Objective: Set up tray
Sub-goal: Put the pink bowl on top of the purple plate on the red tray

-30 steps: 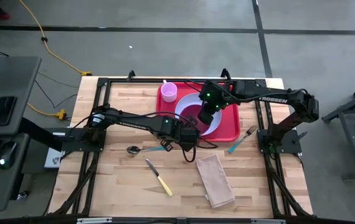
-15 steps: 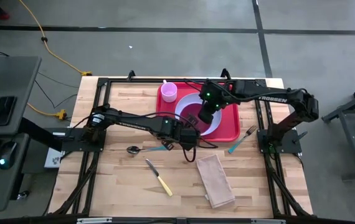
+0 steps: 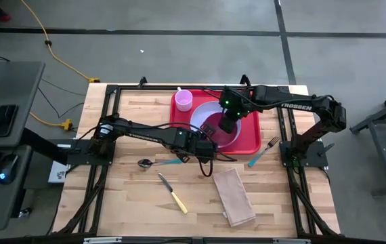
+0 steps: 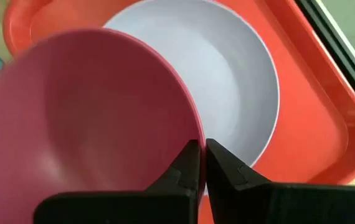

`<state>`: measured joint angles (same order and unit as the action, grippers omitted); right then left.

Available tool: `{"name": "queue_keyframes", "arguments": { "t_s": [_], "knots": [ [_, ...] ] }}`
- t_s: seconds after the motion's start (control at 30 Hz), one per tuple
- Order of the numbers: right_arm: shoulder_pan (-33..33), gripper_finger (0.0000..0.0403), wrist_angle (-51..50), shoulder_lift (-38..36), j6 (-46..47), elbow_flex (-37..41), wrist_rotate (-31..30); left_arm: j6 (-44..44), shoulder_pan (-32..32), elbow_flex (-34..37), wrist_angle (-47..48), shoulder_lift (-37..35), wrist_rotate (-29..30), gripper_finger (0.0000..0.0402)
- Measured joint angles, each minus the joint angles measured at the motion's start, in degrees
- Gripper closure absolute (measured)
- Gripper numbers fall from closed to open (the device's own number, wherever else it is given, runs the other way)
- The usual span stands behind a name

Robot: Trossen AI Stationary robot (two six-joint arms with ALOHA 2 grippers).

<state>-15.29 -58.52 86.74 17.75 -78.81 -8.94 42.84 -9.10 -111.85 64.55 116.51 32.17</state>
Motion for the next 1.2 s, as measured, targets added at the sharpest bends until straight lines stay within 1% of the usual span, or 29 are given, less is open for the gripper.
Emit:
{"name": "queue_keyframes", "arguments": {
  "t_s": [0.2,0.3,0.37,0.43,0.63,0.73,0.8,0.87,0.97,1.13,1.2],
  "knots": [
    [0.0,0.0402,0.1,0.0,0.0,0.0,0.3,-4.0,0.0,0.0,1.7,0.0,2.4,0.0319],
    [-0.3,0.0402,0.2,0.0,0.1,0.0,0.3,-8.6,0.2,0.0,5.8,0.0,3.8,0.0317],
    [-0.7,0.0402,0.2,0.0,0.0,0.0,0.3,-13.2,0.5,0.0,9.6,0.0,3.6,0.0317],
    [-1.3,0.0402,0.4,0.0,0.0,0.0,0.3,-18.9,0.9,0.0,13.7,0.0,1.9,0.0316],
    [-3.7,0.0402,1.3,0.0,-0.7,0.0,0.8,-35.4,3.9,0.0,24.4,0.0,-6.5,0.0316],
    [-4.7,0.0402,2.0,0.0,-1.2,0.0,1.5,-41.7,5.6,0.0,25.4,0.0,-9.6,0.0316],
    [-5.3,0.0402,2.4,0.0,-1.3,0.0,1.9,-44.2,6.4,0.1,25.4,-0.9,-10.7,0.0316],
    [-5.7,0.0403,2.5,0.0,-1.3,0.0,2.0,-46.5,6.7,0.0,25.5,-2.0,-9.4,0.0316],
    [-6.2,0.0403,2.4,0.0,-1.3,0.0,2.0,-50.3,6.8,0.2,25.5,-4.2,-5.7,0.0316],
    [-7.2,0.0403,2.7,0.0,-1.7,0.0,2.5,-55.8,6.8,0.2,25.5,-10.4,-0.2,0.0316],
    [-7.7,0.0403,2.7,0.0,-1.8,0.0,2.8,-58.1,6.9,0.2,25.5,-12.9,0.7,0.0316]
  ]
}}
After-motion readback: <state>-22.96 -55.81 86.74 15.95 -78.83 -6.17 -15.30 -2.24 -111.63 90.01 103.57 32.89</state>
